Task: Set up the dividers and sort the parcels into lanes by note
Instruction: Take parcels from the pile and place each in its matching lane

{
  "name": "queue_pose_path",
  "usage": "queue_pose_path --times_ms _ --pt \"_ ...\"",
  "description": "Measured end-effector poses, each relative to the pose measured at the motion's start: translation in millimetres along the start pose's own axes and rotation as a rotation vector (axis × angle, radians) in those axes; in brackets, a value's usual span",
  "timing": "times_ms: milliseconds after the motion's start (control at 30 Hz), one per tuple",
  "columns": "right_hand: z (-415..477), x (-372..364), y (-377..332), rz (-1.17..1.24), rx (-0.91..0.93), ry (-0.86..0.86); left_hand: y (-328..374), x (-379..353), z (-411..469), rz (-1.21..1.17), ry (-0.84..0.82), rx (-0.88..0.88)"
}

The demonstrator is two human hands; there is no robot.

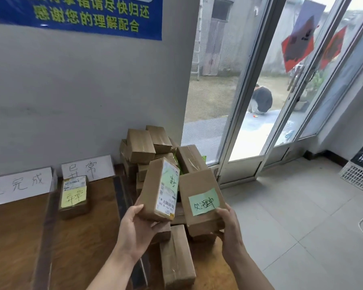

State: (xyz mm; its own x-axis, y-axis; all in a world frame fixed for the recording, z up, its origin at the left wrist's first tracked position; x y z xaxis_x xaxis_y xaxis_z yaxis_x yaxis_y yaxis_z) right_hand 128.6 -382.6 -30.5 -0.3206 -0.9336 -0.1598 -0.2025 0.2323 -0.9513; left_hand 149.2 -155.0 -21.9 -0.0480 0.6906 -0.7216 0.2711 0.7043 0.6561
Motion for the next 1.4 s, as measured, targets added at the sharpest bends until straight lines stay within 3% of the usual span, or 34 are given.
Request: queue_pose_path --times_ms 167,300,533,700,1067,1267,1333,1400 --pt "-3.8 -8.8 -3.8 0.006 0.033 -0.041 5.0 1.8 -9.7 0.111 -0.071 0.006" --pt "-4.8 -18.1 -2.6 -0.011 0.044 -0.062 13.0 5.8 -15.2 0.289 0.023 -0.038" --pt "-12.8 -42.1 -7.7 0.015 0.084 -0.147 30.0 17.9 -45.1 0.277 0.136 -0.140" --pt "-20.0 -58.3 -2.5 0.043 0.096 -0.208 43.6 32.5 -80.5 0.394 0.279 -0.246" --pt "-12.9 -39.2 -2.4 -0.154 0.178 -0.019 61.9 34.2 -106.8 0.322 0.232 -0.383" --pt "-1.9 -30.5 9.7 -0.237 0.184 -0.045 48.3 21.0 -85.3 0.591 0.484 -0.323" --pt "-7.6 -30.0 6.6 -0.190 0.159 -0.050 39.4 15.5 -79.4 0.658 0.530 -0.239" --pt "-15.1 -30.7 3.6 -0.120 0.119 -0.063 26.8 11.9 -76.3 0.564 0.495 -0.055"
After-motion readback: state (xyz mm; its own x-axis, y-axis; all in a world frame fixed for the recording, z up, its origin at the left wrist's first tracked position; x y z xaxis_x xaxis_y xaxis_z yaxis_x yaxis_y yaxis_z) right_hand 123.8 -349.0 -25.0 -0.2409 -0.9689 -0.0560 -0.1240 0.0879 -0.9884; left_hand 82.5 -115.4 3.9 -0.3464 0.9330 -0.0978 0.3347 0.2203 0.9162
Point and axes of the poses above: each hand's wrist, its own z-axis towards the middle knuckle, its own x-axis out of the back of the hand, y = z × x, the point moved 4 cm from there along z, towards the middle knuckle, and after that the axes turned 2 degrees about -x, right-handed, at the moved point
